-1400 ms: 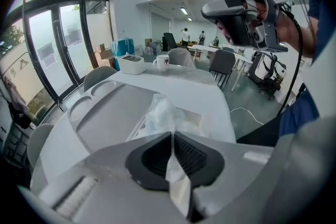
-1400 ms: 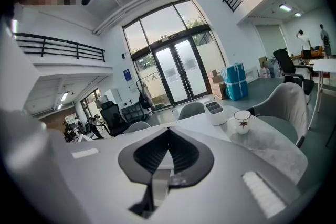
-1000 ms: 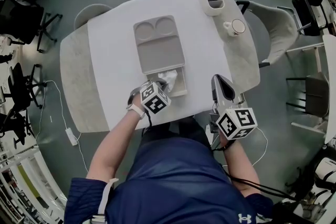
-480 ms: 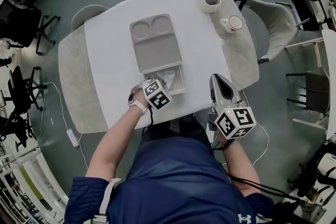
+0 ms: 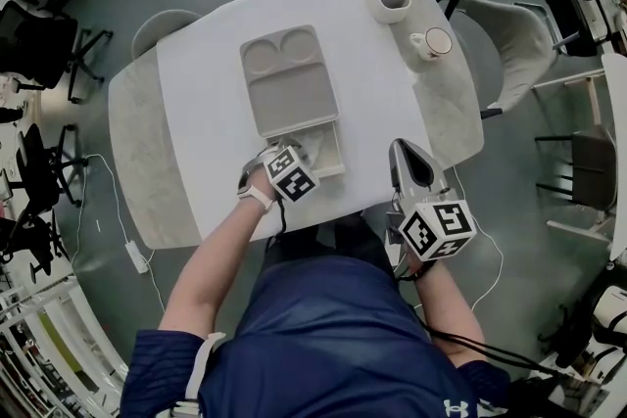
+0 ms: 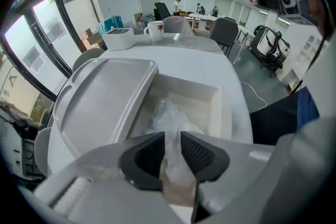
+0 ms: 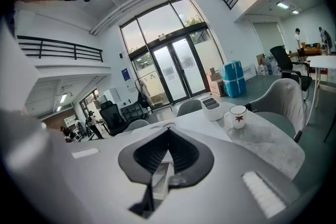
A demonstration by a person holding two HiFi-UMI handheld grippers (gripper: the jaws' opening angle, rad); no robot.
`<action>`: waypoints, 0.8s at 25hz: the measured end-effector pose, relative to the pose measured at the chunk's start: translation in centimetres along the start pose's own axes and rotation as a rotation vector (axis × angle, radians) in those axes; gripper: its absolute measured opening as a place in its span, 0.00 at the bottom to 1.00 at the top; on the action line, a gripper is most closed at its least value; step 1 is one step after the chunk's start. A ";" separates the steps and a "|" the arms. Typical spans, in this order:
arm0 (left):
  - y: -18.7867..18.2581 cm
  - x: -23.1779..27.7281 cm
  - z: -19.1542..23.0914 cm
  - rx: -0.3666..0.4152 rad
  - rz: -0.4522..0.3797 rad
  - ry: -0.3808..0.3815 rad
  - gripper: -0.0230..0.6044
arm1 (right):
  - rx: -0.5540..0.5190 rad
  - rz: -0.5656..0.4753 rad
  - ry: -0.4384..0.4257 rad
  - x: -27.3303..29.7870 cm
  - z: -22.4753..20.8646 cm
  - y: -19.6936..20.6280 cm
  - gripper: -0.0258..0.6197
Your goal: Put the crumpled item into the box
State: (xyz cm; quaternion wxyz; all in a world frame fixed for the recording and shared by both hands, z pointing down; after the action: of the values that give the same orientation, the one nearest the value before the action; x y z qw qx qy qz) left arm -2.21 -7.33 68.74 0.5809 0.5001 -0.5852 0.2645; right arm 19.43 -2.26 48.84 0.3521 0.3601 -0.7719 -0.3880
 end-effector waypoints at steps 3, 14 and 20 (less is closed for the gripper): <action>0.1 -0.5 0.3 -0.028 -0.011 -0.011 0.25 | 0.000 0.000 -0.005 0.0 0.0 -0.1 0.04; 0.8 -7.5 1.9 -0.300 -0.195 -0.047 0.26 | -0.010 0.010 -0.056 1.0 0.0 -0.6 0.04; 1.5 -12.3 2.3 -0.393 -0.287 -0.109 0.26 | -0.034 0.017 -0.120 2.4 1.1 -1.5 0.04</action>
State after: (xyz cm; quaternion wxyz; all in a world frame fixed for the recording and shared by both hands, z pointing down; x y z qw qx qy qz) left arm -6.68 -5.46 57.12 0.6664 0.4689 -0.5787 0.0331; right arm 17.78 -4.47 47.71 0.3147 0.3237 -0.7880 -0.4187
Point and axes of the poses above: the fingertips, and each gripper's own axes: x forward along the fingers, z to its left, y out of its underside, the point moved 7 cm from there along -x, backward along the fingers, and after that the axes turned 11 degrees about -y, right-handed, at the moved point
